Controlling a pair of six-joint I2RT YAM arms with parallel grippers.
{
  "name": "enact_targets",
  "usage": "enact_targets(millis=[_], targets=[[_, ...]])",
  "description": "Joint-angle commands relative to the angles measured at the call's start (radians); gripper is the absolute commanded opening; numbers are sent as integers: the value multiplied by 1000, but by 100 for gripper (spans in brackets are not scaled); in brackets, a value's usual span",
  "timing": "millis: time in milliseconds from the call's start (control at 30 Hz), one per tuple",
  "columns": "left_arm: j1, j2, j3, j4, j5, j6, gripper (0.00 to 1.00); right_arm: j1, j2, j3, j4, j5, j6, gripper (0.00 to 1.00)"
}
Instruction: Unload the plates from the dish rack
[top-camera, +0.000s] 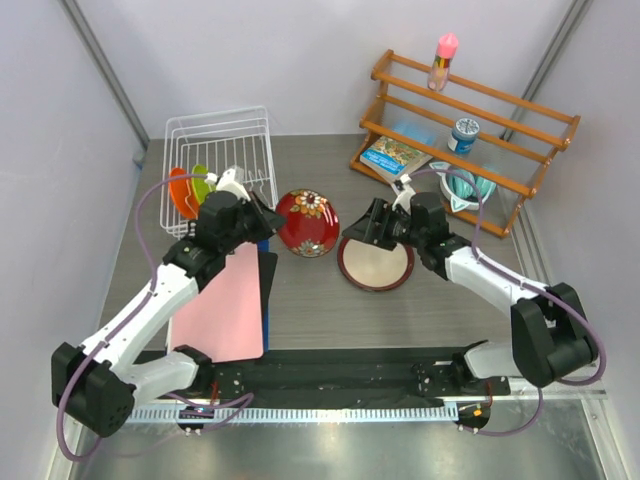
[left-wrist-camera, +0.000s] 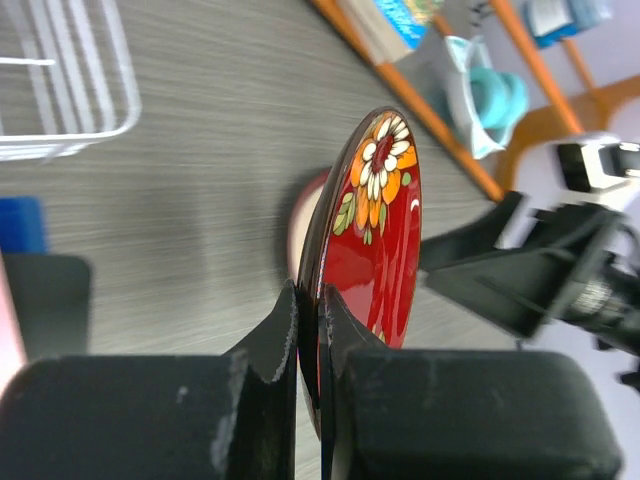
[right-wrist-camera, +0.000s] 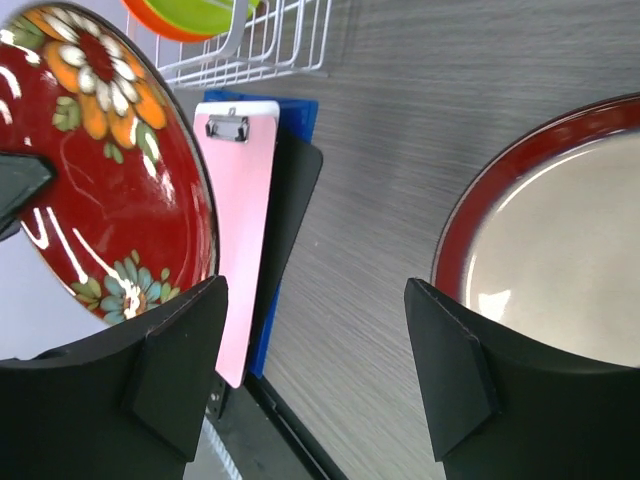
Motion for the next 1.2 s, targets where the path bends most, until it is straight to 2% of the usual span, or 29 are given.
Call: enact_targets(millis=[0,100,133,267,433,600,733,967,1100,1167], targets=[[-47,12,6,197,35,-60,0,41,41,5,145,-15,49,75],[-79,29,3,205,6,-61,0,62,59,5,181,-26,63,74],[-88,32,1,208,-4,-61,0,69,62,9,183,-27,63,71],[-116,46,-17,211,-44,-61,0,78,69,6,188,-24,61,70],[-121,17,-31,174,-153,-38,0,76,-31,-4,22,198,14,73],[-121,16,-2,126,-187,-12,0,75,-114,-18,5,247,7,74],[-121,22,-11,139,-181,-20,0,75,-129,-7,1,224,7,75],[-124,40,-37,205,-144,-49,0,73,-31,-9,68,120,50,75],[-127,57,-39,238,-110,-63,0,75,29,-41,209,45,79,73],[-130,66,-48,251,-101,-72,0,75,44,-55,255,23,98,69]])
